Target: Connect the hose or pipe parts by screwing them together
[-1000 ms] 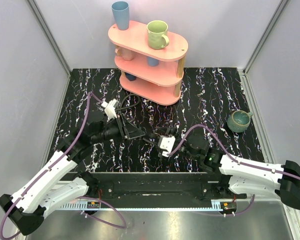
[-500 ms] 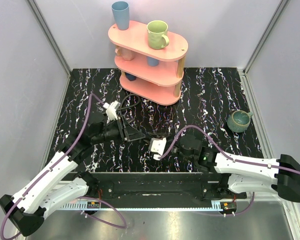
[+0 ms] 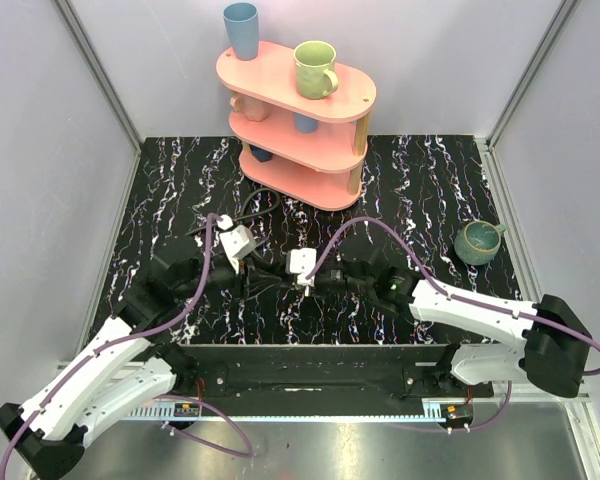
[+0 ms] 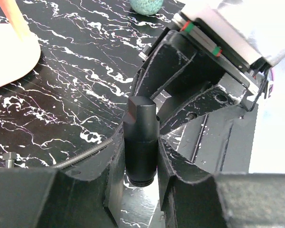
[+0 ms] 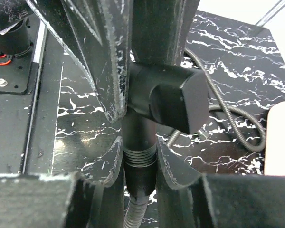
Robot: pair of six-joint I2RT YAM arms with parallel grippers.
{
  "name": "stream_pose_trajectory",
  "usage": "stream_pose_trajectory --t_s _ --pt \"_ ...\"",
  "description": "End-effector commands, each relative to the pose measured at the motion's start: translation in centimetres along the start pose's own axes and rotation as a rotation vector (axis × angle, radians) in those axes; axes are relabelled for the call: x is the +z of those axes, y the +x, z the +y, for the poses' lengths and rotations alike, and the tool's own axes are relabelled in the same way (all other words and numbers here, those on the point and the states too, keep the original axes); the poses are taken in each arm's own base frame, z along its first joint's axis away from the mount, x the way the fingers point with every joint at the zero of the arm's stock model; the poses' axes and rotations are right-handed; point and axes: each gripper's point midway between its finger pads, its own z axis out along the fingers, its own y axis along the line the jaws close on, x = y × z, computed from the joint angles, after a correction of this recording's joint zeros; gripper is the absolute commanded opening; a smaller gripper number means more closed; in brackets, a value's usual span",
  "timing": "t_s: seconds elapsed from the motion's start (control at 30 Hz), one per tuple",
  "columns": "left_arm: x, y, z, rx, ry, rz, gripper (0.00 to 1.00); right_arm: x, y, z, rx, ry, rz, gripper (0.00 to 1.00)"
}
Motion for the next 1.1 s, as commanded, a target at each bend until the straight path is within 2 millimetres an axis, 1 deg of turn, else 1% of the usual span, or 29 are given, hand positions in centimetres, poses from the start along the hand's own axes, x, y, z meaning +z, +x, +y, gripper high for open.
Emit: stream_pose_trajectory --t_s 0.0,0.03,0.07,0.1,0.13,0.17,0.2,0.23,0.27,0.33,0.37,0.4,0.43,0.47,0.5,0.53,0.57,0.6,0.63,0.67,0.73,0.8,0.83,0.87,0.9,0.97,1.0,1.03,1.07 --pt "0.2 -2.6 1.4 0.225 -0.039 -0.087 0.00 0.1 -1.4 0.7 0.109 -0.050 -0.059 0.01" --pt "0.2 -2.6 1.3 0.153 -0.048 -0.094 0.00 -0.1 -0.9 0.0 0.116 0.001 -0.047 0.15" --pt "0.2 -2.8 1.3 0.117 -0.058 -0.113 0.00 -0.2 -1.1 -0.6 0.113 0.044 -0.061 0.27" --pt "0.0 -3.1 1.2 0.078 -0.064 -0.134 0.00 -0.5 -0.8 -1.1 0.115 0.082 -0.055 0.35" --pt "-0.1 -3.3 0.7 -0.001 -0.058 -0.153 0.00 -1.0 -0.1 -1.6 0.109 0.129 -0.038 0.43" --pt "0.0 -3.6 0.5 -0.031 -0.049 -0.181 0.00 -1.3 0.0 -1.9 0.099 0.151 -0.035 0.50" --pt "-0.4 -4.0 0.0 -0.057 -0.038 -0.212 0.00 -1.6 0.2 -2.1 0.096 0.172 -0.031 0.58" --pt "-0.5 -4.1 -0.3 -0.120 -0.029 -0.231 0.00 -2.2 0.6 -2.4 0.097 0.208 -0.022 0.67" --pt "-0.4 -3.9 -0.2 -0.145 -0.034 -0.245 0.00 -2.5 0.9 -2.4 0.098 0.215 -0.010 0.70" --pt "-0.6 -3.9 0.4 -0.221 -0.080 -0.263 0.00 -3.3 1.3 -2.4 0.080 0.236 0.009 0.73" --pt "-0.6 -3.6 0.8 -0.262 -0.106 -0.250 0.00 -3.7 1.5 -2.6 0.077 0.254 0.015 0.78" --pt "-0.5 -3.4 1.9 -0.311 -0.171 -0.243 0.00 -4.0 1.7 -2.7 0.073 0.271 0.018 0.78" --pt "-0.5 -3.2 2.3 -0.378 -0.200 -0.231 0.00 -4.7 1.8 -2.8 0.068 0.294 0.015 0.79" --pt "-0.7 -3.2 2.5 -0.422 -0.233 -0.201 0.00 -5.0 1.6 -2.9 0.063 0.306 0.000 0.79" --pt "-0.4 -2.8 3.5 -0.470 -0.293 -0.173 0.00 -5.3 1.4 -2.9 0.059 0.315 -0.014 0.80" --pt "-0.5 -2.8 3.7 -0.541 -0.322 -0.158 0.00 -5.9 1.2 -2.8 0.055 0.325 -0.034 0.80" --pt "-0.9 -3.3 3.7 -0.587 -0.350 -0.130 0.00 -6.2 0.6 -2.9 0.048 0.335 -0.059 0.81" --pt "-0.5 -2.9 4.2 -0.638 -0.386 -0.097 0.00 -6.4 0.5 -3.0 0.039 0.343 -0.068 0.83" --pt "-0.4 -3.1 4.0 -0.715 -0.390 -0.089 0.00 -6.8 0.6 -2.8 0.033 0.350 -0.077 0.83" --pt "-0.4 -3.6 3.7 -0.762 -0.389 -0.079 0.00 -7.0 0.3 -2.9 0.025 0.357 -0.097 0.84" --pt "0.5 -3.7 2.5 -0.886 -0.325 -0.052 0.00 -7.2 0.0 -2.8 0.009 0.356 -0.108 0.84" --pt "1.4 -4.0 1.2 -0.939 -0.233 -0.048 0.00 -7.2 -0.6 -2.8 -0.006 0.351 -0.135 0.84" --pt "1.6 -4.2 1.1 -0.982 -0.221 -0.060 0.00 -7.2 -0.7 -2.3 -0.015 0.334 -0.154 0.85" --pt "1.8 -3.9 1.2 -1.000 -0.218 -0.067 0.00 -7.3 -1.3 -2.4 -0.029 0.335 -0.186 0.85" --pt "1.7 -3.7 1.6 -1.015 -0.243 -0.079 0.00 -7.2 -1.3 -2.2 -0.040 0.328 -0.190 0.86" --pt "1.5 -3.0 2.1 -1.068 -0.282 -0.075 0.00 -6.9 -0.8 -2.1 -0.050 0.322 -0.180 0.86" --pt "1.3 -3.1 2.3 -1.084 -0.289 -0.087 0.00 -6.9 -0.6 -2.2 -0.061 0.327 -0.175 0.86" --pt "1.3 -3.0 2.3 -1.123 -0.288 -0.092 0.00 -6.6 0.0 -2.2 -0.059 0.329 -0.157 0.86" --pt "1.3 -3.2 2.2 -1.138 -0.279 -0.107 0.00 -6.6 0.0 -2.4 -0.063 0.340 -0.162 0.85"
